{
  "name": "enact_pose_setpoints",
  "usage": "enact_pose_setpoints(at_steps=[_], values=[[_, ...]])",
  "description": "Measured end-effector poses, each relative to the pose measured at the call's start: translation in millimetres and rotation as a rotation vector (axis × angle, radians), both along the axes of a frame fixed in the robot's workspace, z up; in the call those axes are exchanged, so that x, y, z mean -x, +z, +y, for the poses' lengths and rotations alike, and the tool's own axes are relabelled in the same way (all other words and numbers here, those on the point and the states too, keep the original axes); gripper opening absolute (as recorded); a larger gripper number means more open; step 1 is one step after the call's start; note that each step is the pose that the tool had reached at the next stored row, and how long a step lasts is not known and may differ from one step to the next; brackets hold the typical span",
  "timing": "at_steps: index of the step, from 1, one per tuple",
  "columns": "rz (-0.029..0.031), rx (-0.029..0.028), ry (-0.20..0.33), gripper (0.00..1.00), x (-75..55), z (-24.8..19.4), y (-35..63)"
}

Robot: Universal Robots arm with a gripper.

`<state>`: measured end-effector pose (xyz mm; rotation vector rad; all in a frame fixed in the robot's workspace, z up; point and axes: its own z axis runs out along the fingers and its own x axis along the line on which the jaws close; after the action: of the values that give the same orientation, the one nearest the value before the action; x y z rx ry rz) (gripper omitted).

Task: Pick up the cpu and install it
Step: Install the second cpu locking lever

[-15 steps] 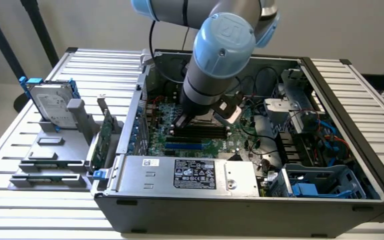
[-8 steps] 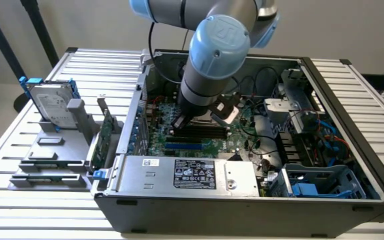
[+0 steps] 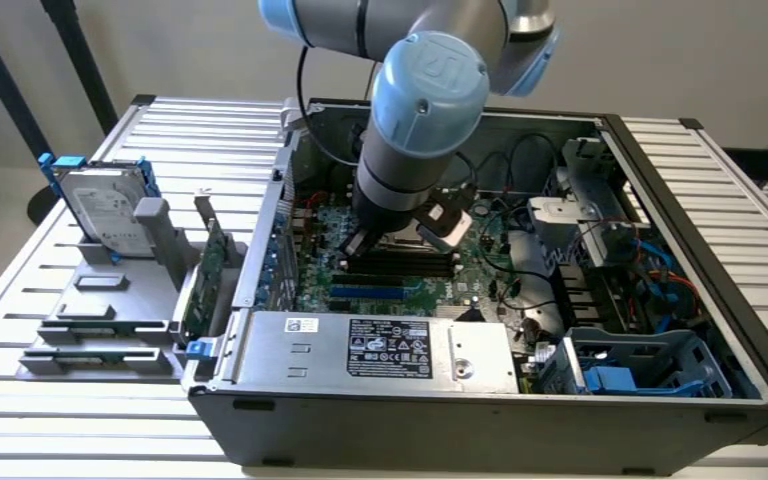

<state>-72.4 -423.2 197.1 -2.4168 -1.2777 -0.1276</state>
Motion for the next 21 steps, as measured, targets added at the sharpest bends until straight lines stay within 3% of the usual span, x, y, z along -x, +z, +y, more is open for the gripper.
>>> enact_pose_setpoints(at_steps=[16,18,21], values=[[-0.0113,0.0058,0.010,0.11,0.1,4.9,-7.8],[-0.0114,0.0090,0.011,0.11,0.1,5.2,-8.3],[-0.0114,0.0218,0.013,0.11,0.2,5.5,-8.4]])
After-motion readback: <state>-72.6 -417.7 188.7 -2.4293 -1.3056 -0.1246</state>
